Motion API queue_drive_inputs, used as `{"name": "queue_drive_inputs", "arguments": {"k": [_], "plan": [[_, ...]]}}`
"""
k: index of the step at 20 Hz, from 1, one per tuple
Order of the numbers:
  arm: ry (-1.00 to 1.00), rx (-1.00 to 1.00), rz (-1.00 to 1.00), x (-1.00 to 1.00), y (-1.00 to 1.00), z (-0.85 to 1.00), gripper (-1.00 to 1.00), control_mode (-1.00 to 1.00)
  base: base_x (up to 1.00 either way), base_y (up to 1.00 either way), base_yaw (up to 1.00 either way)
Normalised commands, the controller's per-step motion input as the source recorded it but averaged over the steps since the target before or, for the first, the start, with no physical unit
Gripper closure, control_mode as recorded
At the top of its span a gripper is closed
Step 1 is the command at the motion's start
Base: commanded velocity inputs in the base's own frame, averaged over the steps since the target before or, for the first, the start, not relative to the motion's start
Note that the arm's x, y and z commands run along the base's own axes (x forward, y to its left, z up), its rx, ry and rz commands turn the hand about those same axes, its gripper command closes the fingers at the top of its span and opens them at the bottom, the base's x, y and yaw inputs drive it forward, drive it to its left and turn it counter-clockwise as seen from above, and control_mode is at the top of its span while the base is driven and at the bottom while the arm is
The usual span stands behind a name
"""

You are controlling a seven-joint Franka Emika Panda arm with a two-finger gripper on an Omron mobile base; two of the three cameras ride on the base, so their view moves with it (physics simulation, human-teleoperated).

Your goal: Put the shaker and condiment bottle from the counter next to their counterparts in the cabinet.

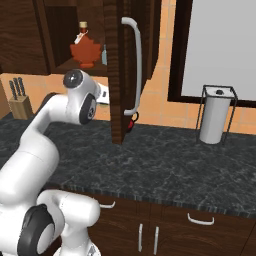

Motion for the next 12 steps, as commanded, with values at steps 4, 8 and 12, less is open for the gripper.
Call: {"name": "queue_drive_inputs", "arguments": {"k": [4, 8, 12], "plan": [[-0.26, -0.01, 0.00, -0.17, 0.00, 0.35, 1.00, -1.00, 0.00, 0.00, 0.00], [-0.20, -0.01, 0.00, -0.08, 0.00, 0.33, 1.00, -1.00, 0.00, 0.00, 0.00], [-0.07, 0.00, 0.00, 0.00, 0.00, 0.47, 1.00, -1.00, 0.00, 0.00, 0.00]]}}
